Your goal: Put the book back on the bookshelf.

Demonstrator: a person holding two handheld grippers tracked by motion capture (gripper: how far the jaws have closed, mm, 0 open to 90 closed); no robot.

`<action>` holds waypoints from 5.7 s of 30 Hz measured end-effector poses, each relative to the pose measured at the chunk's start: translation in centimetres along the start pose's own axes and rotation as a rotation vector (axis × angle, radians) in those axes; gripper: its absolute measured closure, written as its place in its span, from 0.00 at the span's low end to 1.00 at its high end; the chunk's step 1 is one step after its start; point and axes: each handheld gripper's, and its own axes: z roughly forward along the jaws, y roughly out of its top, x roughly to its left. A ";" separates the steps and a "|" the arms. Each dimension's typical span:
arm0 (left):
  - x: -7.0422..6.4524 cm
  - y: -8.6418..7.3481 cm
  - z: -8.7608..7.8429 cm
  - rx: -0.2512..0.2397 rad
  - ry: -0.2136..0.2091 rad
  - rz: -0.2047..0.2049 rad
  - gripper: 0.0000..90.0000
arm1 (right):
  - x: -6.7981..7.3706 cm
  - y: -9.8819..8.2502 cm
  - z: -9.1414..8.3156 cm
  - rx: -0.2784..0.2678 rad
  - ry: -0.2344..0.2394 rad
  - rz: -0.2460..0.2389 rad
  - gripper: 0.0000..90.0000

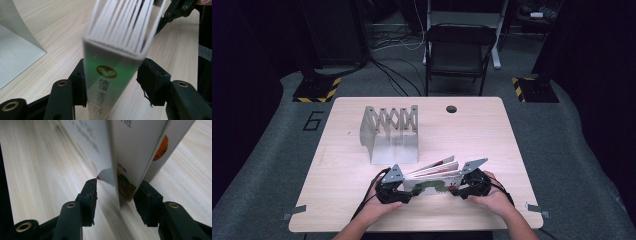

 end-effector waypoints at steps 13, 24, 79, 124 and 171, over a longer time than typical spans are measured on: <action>0.1 -0.3 0.1 -0.018 -0.035 -0.023 0.63 | 0.1 0.0 0.3 -0.013 -0.023 0.035 0.60; -0.9 -0.1 0.3 -0.005 -0.069 0.038 0.77 | -0.3 -0.1 0.1 -0.010 -0.052 0.060 0.56; -2.5 -0.3 -0.5 -0.004 0.027 0.025 0.83 | -0.3 1.2 1.8 -0.062 -0.122 0.090 0.51; -2.5 -0.3 -1.0 0.011 0.068 0.015 0.84 | -0.6 1.3 1.7 -0.069 -0.107 0.076 0.55; 0.1 -1.2 -7.3 -0.031 0.252 -0.092 0.84 | -2.0 0.9 0.7 -0.081 -0.127 0.121 0.53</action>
